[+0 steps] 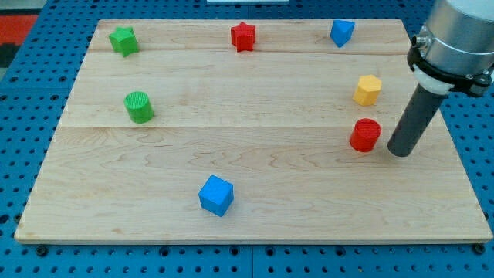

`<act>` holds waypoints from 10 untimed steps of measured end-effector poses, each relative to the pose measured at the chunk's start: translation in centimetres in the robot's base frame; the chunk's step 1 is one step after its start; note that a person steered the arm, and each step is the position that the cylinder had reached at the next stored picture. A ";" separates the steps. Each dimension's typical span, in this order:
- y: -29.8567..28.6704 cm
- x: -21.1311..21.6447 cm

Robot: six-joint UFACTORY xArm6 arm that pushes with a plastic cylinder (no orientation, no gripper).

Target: Move the red circle to the bottom left corner of the board

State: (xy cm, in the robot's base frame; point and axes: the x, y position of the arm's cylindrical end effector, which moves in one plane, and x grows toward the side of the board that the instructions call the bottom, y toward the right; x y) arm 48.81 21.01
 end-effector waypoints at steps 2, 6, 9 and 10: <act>-6.0 -4.5; -31.2 -2.3; -43.6 3.8; -40.0 1.3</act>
State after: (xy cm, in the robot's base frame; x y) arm 50.14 -19.00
